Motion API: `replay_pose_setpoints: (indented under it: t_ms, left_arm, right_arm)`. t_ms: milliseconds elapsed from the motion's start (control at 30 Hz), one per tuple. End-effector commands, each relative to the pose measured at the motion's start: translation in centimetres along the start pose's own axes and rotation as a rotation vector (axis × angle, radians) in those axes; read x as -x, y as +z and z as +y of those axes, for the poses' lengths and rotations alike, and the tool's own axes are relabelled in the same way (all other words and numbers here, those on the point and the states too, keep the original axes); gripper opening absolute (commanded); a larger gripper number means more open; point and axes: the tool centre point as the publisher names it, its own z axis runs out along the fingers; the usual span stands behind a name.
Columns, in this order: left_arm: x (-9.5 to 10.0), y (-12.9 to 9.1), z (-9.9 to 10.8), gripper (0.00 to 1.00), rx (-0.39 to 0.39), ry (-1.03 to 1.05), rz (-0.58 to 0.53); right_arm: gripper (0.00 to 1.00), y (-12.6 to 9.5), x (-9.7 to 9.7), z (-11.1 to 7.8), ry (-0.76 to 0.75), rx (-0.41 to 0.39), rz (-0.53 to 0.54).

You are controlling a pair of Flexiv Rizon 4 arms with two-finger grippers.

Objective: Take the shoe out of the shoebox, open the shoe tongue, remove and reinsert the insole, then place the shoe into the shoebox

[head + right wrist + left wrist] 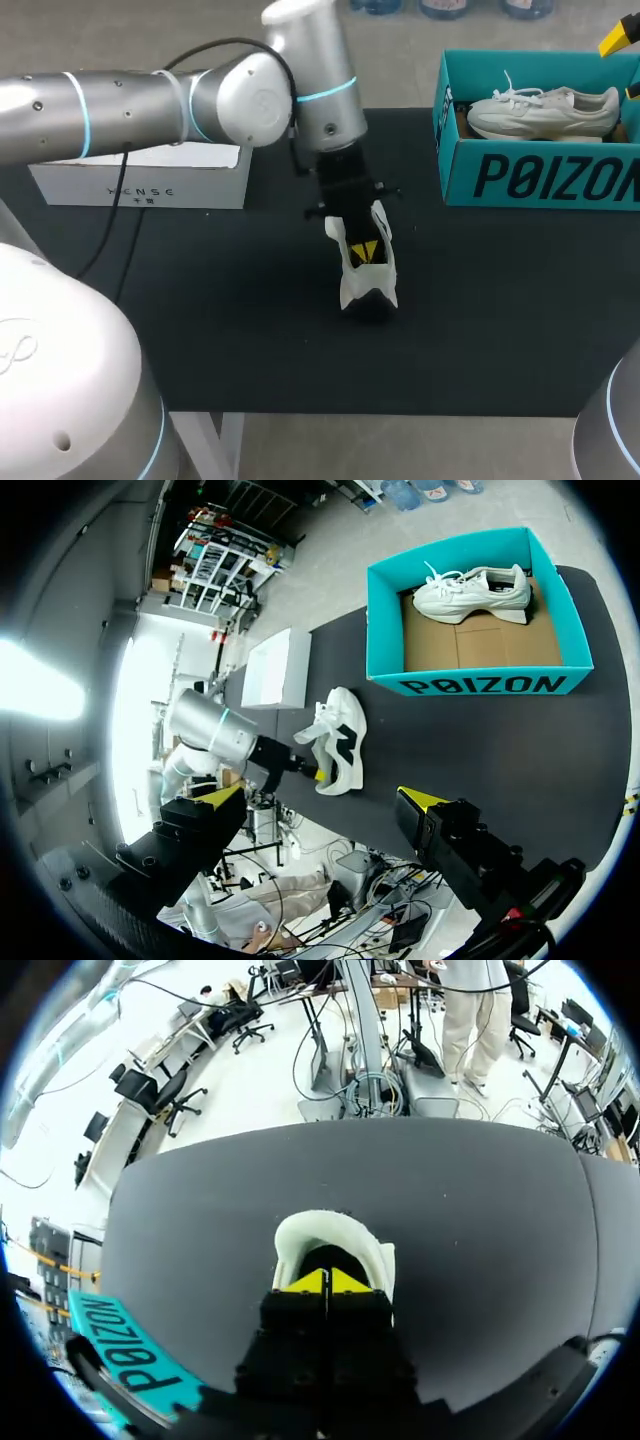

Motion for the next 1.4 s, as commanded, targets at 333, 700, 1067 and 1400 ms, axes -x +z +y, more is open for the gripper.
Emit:
replay_pose_setpoints:
  t_ms: [333, 700, 1067, 1400]
  left_arm:
    - [-0.4, 4.3, 2.3, 0.0, -0.038, 0.004, 0.177]
    - [-1.4, 6.7, 3.0, 0.0, -0.018, -0.076, 0.175]
    - [-0.3, 2.4, 2.7, 0.0, 0.056, -0.034, 0.117]
    - [-0.5, 0.0, 5.6, 0.0, 0.157, -0.035, 0.128]
  right_arm:
    - [1.0, 0.0, 0.0, 0.2, 0.001, -0.004, -0.003]
    - [1.0, 0.0, 0.0, 0.2, 0.001, -0.004, -0.003]
    - [1.0, 0.0, 0.0, 0.2, 0.001, -0.004, -0.003]
    - [1.0, 0.0, 0.0, 0.2, 0.001, -0.004, -0.003]
